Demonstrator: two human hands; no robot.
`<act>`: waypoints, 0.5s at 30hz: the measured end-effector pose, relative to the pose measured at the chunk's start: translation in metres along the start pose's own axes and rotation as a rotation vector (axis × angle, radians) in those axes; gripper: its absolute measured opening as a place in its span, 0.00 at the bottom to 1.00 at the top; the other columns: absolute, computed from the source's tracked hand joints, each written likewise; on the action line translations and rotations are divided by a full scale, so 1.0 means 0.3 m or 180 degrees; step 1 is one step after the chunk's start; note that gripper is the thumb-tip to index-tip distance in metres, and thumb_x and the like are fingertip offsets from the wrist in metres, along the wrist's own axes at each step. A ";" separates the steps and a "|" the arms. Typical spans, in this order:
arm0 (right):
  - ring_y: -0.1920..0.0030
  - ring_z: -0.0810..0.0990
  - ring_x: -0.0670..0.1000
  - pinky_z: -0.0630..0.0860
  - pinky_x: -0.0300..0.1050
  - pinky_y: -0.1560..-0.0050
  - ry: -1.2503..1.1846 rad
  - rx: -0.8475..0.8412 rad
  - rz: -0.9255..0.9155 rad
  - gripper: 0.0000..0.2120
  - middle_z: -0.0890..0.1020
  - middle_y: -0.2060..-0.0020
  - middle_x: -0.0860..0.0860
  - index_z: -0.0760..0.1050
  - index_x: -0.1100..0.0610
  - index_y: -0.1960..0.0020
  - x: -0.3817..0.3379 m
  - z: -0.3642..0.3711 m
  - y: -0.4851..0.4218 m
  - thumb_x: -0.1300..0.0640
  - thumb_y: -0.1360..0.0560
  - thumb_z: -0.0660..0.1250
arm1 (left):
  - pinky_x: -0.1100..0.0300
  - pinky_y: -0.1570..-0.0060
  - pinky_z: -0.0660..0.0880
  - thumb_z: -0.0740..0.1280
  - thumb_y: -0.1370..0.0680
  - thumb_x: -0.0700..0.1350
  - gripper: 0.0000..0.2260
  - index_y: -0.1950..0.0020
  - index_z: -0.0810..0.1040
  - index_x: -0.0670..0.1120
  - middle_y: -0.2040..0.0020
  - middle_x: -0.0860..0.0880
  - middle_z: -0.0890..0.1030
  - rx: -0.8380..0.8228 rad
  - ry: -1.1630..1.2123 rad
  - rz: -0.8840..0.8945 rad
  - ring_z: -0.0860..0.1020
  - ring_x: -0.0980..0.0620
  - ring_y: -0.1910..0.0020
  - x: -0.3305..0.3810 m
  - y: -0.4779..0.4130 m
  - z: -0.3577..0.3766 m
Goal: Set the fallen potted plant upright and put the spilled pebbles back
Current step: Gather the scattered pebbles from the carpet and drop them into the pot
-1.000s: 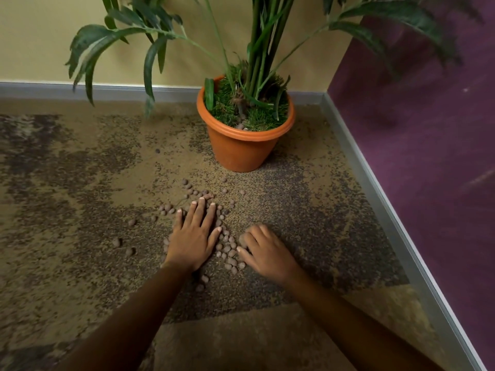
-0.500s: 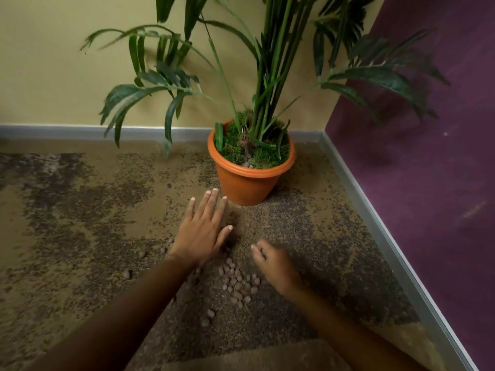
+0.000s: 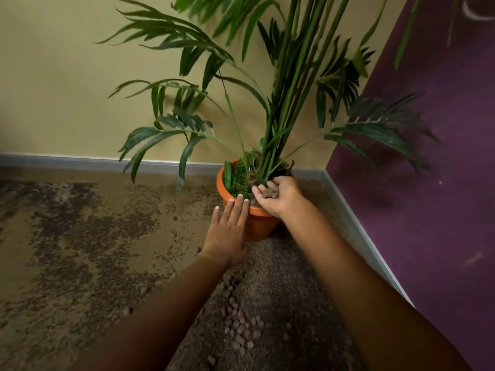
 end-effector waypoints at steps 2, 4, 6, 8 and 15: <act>0.27 0.63 0.56 0.57 0.54 0.25 0.0269 0.0052 -0.0008 0.14 0.73 0.49 0.61 0.70 0.69 0.47 -0.001 0.020 -0.005 0.59 0.18 0.51 | 0.46 0.25 0.41 0.60 0.24 0.50 0.40 0.24 0.34 0.42 0.22 0.44 0.36 -0.0009 -0.0043 -0.0024 0.38 0.45 0.23 0.001 0.001 0.003; 0.32 0.69 0.58 0.57 0.55 0.25 0.0479 0.0084 -0.0004 0.15 0.72 0.55 0.58 0.70 0.69 0.46 -0.001 0.029 -0.005 0.58 0.19 0.52 | 0.46 0.25 0.41 0.61 0.24 0.50 0.41 0.25 0.33 0.43 0.22 0.45 0.36 0.0027 -0.0030 -0.0016 0.38 0.45 0.23 0.001 0.002 0.000; 0.39 0.73 0.58 0.60 0.54 0.26 0.0527 0.0009 -0.0018 0.15 0.71 0.60 0.57 0.70 0.67 0.42 -0.002 0.039 -0.005 0.59 0.19 0.53 | 0.47 0.25 0.40 0.61 0.24 0.48 0.41 0.25 0.33 0.43 0.22 0.45 0.36 0.0068 0.0021 -0.0020 0.38 0.46 0.23 0.000 0.004 -0.002; 0.34 0.71 0.59 0.63 0.55 0.29 0.0570 -0.0078 -0.0027 0.15 0.74 0.52 0.60 0.68 0.66 0.37 -0.006 0.039 0.008 0.60 0.20 0.54 | 0.47 0.25 0.40 0.61 0.24 0.47 0.41 0.24 0.33 0.44 0.22 0.46 0.36 0.0105 0.0040 -0.0034 0.38 0.46 0.23 -0.001 0.006 -0.001; 0.26 0.59 0.62 0.61 0.55 0.28 0.0948 -0.0239 -0.0335 0.20 0.60 0.26 0.62 0.60 0.64 0.28 -0.038 -0.064 0.061 0.63 0.19 0.53 | 0.45 0.26 0.39 0.55 0.21 0.47 0.35 0.24 0.34 0.44 0.22 0.46 0.37 0.0356 0.0241 -0.0086 0.39 0.46 0.23 0.013 0.054 0.023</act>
Point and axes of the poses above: each hand's wrist, its own y-axis away from the middle knuckle, its own z-axis out of the palm, x = y × z, the point moved 10 cm from there along -y, towards the middle knuckle
